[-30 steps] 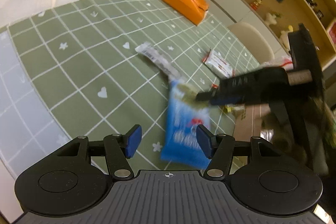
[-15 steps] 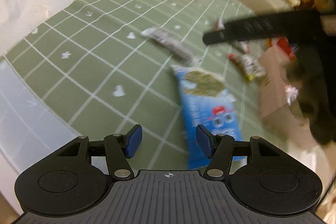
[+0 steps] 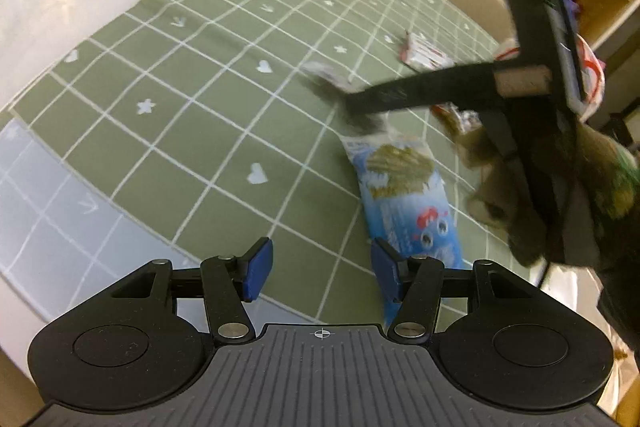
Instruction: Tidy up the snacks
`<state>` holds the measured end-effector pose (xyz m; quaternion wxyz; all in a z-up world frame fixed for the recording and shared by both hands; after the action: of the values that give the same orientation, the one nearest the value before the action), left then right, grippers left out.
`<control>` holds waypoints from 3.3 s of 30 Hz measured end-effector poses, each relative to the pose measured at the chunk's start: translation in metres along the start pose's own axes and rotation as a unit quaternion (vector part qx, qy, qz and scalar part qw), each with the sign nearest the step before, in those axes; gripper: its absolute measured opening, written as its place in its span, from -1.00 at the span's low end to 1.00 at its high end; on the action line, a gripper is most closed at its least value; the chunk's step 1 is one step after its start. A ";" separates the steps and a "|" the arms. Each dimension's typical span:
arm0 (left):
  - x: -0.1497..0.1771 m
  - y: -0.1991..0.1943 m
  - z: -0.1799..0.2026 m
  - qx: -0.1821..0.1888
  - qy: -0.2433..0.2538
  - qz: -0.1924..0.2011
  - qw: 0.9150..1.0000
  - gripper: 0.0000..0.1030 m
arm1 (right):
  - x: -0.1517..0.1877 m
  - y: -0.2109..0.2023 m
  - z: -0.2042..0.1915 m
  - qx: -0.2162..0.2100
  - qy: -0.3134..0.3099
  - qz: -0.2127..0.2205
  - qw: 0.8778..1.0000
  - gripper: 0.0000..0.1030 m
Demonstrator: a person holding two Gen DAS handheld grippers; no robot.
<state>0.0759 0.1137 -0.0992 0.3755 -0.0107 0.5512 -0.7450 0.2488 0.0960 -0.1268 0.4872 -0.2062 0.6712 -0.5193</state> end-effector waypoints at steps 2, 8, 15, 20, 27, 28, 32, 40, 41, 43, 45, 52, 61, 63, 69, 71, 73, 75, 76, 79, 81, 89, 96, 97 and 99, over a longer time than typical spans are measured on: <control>-0.002 0.001 0.005 0.005 0.012 -0.008 1.000 0.16 | 0.011 -0.013 0.011 0.023 0.014 0.007 1.000 -0.88; -0.008 0.008 0.029 0.021 0.067 -0.028 0.997 0.16 | 0.054 -0.070 0.045 0.040 0.061 0.028 0.997 -0.91; -0.018 0.026 0.077 0.035 0.144 -0.042 0.988 0.16 | 0.123 -0.102 0.057 0.029 0.158 0.037 0.986 -0.90; -0.012 0.039 0.118 0.013 0.232 -0.039 0.972 0.16 | 0.168 -0.110 0.076 0.057 0.221 0.037 0.973 -0.88; 0.019 0.069 0.148 -0.047 0.375 -0.049 0.924 0.16 | 0.191 -0.119 0.095 0.131 0.231 0.040 0.963 -0.76; 0.018 0.068 0.145 -0.057 0.378 -0.048 0.923 0.15 | 0.186 -0.123 0.092 0.136 0.217 0.050 0.965 -0.76; -0.002 0.059 0.111 -0.067 0.342 -0.047 0.936 0.15 | 0.150 -0.128 0.078 0.120 0.176 0.084 0.973 -0.49; -0.046 0.041 0.024 -0.022 0.211 -0.079 0.974 0.11 | 0.051 -0.083 0.061 0.049 0.140 0.075 0.986 0.13; -0.048 0.040 0.019 -0.014 0.204 -0.081 0.976 0.10 | 0.039 -0.069 0.066 0.049 0.147 0.063 0.986 0.13; -0.051 0.034 0.013 -0.007 0.198 -0.076 0.977 0.07 | 0.022 -0.041 0.078 0.061 0.160 0.031 0.985 0.13; -0.055 0.028 0.005 0.008 0.184 -0.075 0.980 0.07 | 0.016 -0.017 0.088 0.071 0.170 0.003 0.983 0.13; -0.062 0.034 0.009 0.036 0.181 -0.080 0.980 0.07 | 0.034 -0.008 0.078 0.043 0.211 -0.020 0.976 -0.31; -0.050 0.047 0.035 0.073 0.224 -0.100 0.967 0.08 | 0.124 -0.058 0.045 0.017 0.291 -0.018 0.957 -0.32; -0.046 0.040 0.043 0.079 0.249 -0.093 0.961 0.08 | 0.146 -0.069 0.052 0.042 0.308 -0.011 0.950 -0.32; -0.013 0.020 0.074 0.070 0.427 -0.103 0.896 0.09 | 0.217 -0.100 0.076 0.161 0.341 0.007 0.926 -0.17; 0.003 0.024 0.080 0.049 0.476 -0.123 0.870 0.09 | 0.239 -0.106 0.080 0.149 0.372 0.022 0.916 -0.07; 0.019 0.030 0.083 0.027 0.513 -0.138 0.847 0.12 | 0.253 -0.112 0.078 0.146 0.388 0.043 0.909 -0.04; 0.031 0.030 0.088 0.017 0.538 -0.135 0.832 0.42 | 0.259 -0.115 0.078 0.145 0.398 0.058 0.904 -0.01; 0.033 0.031 0.089 0.020 0.538 -0.140 0.831 0.52 | 0.263 -0.116 0.078 0.145 0.402 0.064 0.902 0.01; 0.035 0.033 0.090 0.033 0.521 -0.138 0.842 0.71 | 0.266 -0.115 0.073 0.150 0.406 0.080 0.898 0.16; 0.031 0.031 0.089 0.030 0.512 -0.123 0.850 0.53 | 0.262 -0.111 0.069 0.162 0.395 0.079 0.901 0.28; -0.008 0.034 0.066 0.008 0.445 -0.099 0.890 0.38 | 0.262 -0.101 0.049 0.219 0.374 0.077 0.898 0.76; -0.022 0.042 0.070 0.019 0.389 -0.105 0.915 0.52 | 0.265 -0.102 0.048 0.211 0.364 0.078 0.904 0.78; -0.023 0.044 0.070 0.019 0.382 -0.105 0.918 0.52 | 0.265 -0.102 0.048 0.210 0.362 0.079 0.905 0.78; -0.026 0.047 0.072 0.022 0.369 -0.108 0.923 0.57 | 0.266 -0.102 0.047 0.209 0.360 0.080 0.906 0.78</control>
<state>0.1509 0.0653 -0.0993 0.0629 0.2135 0.6300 -0.7441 0.1494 -0.1733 -0.1516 0.2847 0.1559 0.6911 -0.6458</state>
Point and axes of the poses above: each gripper's, at about its wrist camera, not at the fingertips, and y roughly the way its jaws point, z to its right, x to its underside, the point moved 4 cm from there along y, roughly the way its jaws point, and after that the axes turned 3 degrees about -z, right-handed, at the moved point
